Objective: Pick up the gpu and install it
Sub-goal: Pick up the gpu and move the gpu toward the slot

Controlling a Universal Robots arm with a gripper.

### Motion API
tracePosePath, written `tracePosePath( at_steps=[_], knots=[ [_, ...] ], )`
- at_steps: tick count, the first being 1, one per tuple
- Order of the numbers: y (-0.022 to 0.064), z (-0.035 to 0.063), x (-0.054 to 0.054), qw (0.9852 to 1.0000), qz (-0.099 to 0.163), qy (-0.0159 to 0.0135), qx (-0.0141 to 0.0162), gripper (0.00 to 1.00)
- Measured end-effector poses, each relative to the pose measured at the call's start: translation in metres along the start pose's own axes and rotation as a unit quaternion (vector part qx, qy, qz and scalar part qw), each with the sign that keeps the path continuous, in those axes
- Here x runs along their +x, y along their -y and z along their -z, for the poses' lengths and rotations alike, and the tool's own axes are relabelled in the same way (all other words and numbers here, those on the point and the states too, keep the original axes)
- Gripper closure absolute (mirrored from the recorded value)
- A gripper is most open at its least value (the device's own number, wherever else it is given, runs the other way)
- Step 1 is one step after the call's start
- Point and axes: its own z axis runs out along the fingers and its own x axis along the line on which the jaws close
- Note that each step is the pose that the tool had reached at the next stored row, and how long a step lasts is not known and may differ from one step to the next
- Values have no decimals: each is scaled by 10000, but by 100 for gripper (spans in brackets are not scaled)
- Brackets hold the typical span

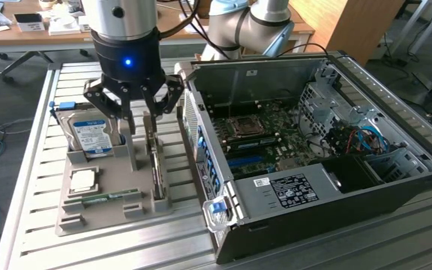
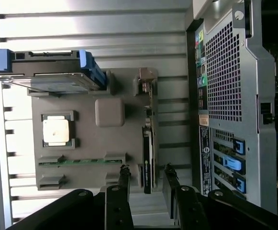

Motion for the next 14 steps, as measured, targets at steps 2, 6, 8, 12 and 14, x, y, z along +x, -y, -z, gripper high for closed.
tracePosePath(
  at_steps=[2,6,8,12,14],
  knots=[
    [1,-35,1,10000,0,0,0,58],
    [4,-92,2,10000,0,0,0,58],
    [5,-119,3,10000,0,0,0,58],
    [6,-143,3,10000,0,-1,1,58],
    [6,-145,4,10000,0,0,0,58]
  ],
)
